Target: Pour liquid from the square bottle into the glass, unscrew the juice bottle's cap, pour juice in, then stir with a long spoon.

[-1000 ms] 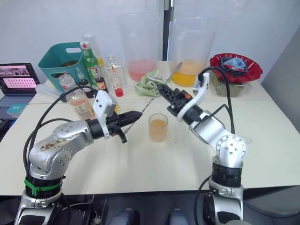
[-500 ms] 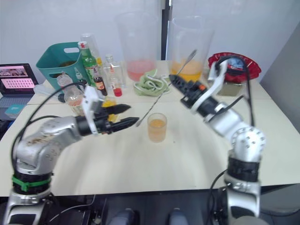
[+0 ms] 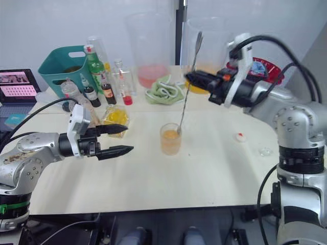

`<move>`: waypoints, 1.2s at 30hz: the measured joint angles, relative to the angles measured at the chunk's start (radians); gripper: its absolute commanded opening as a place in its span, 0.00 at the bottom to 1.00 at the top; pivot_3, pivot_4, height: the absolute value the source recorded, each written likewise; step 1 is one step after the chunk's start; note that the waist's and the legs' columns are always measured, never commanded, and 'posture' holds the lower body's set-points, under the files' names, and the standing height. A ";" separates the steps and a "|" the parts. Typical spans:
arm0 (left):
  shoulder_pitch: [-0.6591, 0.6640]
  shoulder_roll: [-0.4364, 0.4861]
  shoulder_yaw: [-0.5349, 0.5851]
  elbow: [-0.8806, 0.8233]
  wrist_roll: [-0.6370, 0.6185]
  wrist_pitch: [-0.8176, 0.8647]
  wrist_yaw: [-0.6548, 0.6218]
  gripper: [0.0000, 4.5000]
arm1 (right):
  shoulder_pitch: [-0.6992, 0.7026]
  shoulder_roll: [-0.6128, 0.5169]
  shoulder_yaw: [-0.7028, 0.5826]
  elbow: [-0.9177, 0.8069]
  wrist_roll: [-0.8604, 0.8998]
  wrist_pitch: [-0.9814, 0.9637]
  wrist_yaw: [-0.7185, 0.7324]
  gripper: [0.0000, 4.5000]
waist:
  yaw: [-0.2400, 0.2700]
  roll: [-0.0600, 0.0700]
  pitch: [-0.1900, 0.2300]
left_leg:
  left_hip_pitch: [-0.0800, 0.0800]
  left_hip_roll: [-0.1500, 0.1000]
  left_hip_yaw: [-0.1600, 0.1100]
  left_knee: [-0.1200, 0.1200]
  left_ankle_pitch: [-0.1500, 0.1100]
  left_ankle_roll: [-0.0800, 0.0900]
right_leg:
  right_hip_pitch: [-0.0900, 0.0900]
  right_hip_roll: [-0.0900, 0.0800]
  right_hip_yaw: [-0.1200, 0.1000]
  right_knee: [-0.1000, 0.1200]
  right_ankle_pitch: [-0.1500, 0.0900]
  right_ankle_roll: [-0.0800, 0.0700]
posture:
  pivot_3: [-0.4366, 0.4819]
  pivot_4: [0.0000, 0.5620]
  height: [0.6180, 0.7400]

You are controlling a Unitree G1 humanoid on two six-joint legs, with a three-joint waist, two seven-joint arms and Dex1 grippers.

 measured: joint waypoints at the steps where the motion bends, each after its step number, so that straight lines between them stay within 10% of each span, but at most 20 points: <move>1: 0.001 0.002 0.000 0.000 0.000 -0.003 0.000 0.99 | 0.000 0.005 0.009 -0.001 -0.023 -0.006 0.014 0.00 | 0.002 0.000 0.000 | 0.000 0.000 0.000 0.000 0.000 0.000 | 0.000 0.000 0.000 0.000 0.000 0.000 | 0.48 0.27 1.00; 17: 0.045 0.004 -0.016 -0.088 -0.004 -0.008 0.053 0.99 | 0.014 0.143 0.135 -0.019 -0.382 -0.231 0.160 0.00 | 0.003 0.000 0.000 | 0.000 -0.001 0.000 0.000 0.000 0.000 | -0.001 -0.001 0.000 0.002 0.000 0.000 | 0.48 0.27 1.00; 29: 0.088 0.003 -0.025 -0.138 -0.002 0.011 0.119 0.99 | 0.047 0.296 0.089 -0.057 -0.322 -0.165 0.148 0.00 | 0.004 0.000 0.000 | 0.000 -0.001 -0.001 0.000 0.000 -0.001 | -0.003 -0.001 0.000 0.004 0.001 -0.001 | 0.48 0.27 1.00; 36: 0.085 0.004 -0.047 -0.135 0.001 0.007 0.116 0.99 | 0.027 0.178 0.071 -0.136 -0.254 0.019 0.160 0.00 | 0.005 0.000 0.000 | 0.000 -0.001 -0.001 0.000 0.000 -0.001 | -0.003 -0.002 0.000 0.004 0.000 -0.001 | 0.48 0.27 1.00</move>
